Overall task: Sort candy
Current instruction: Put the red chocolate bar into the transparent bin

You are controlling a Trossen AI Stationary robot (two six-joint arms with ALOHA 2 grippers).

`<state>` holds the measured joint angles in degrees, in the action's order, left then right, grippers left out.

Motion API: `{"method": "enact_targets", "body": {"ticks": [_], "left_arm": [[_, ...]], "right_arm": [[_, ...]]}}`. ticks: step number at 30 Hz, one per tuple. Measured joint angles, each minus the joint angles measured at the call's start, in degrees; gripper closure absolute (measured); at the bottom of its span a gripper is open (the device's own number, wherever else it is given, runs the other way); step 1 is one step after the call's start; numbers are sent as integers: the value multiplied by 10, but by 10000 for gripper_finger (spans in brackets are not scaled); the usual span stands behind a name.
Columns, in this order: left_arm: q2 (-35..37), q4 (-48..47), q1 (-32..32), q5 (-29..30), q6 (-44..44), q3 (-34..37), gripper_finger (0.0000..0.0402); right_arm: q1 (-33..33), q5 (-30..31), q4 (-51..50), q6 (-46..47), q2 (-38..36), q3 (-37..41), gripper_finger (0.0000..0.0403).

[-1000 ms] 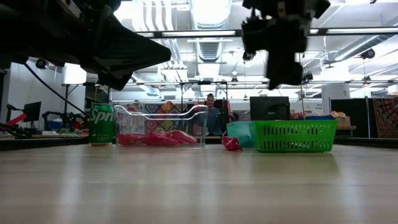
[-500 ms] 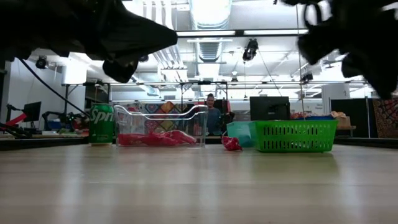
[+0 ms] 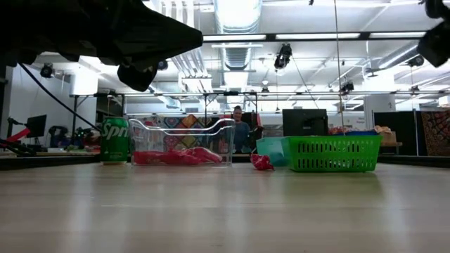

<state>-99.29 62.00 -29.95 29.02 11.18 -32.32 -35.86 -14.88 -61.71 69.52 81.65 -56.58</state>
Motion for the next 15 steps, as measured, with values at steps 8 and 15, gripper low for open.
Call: {"method": "enact_targets", "body": {"ticks": [8, 15], "left_arm": [[0, 0, 0, 0, 0, 0, 402], [0, 0, 0, 0, 0, 0, 402]], "right_arm": [[-20, 9, 14, 26, 19, 30, 271], [-20, 10, 50, 20, 40, 34, 271]]}}
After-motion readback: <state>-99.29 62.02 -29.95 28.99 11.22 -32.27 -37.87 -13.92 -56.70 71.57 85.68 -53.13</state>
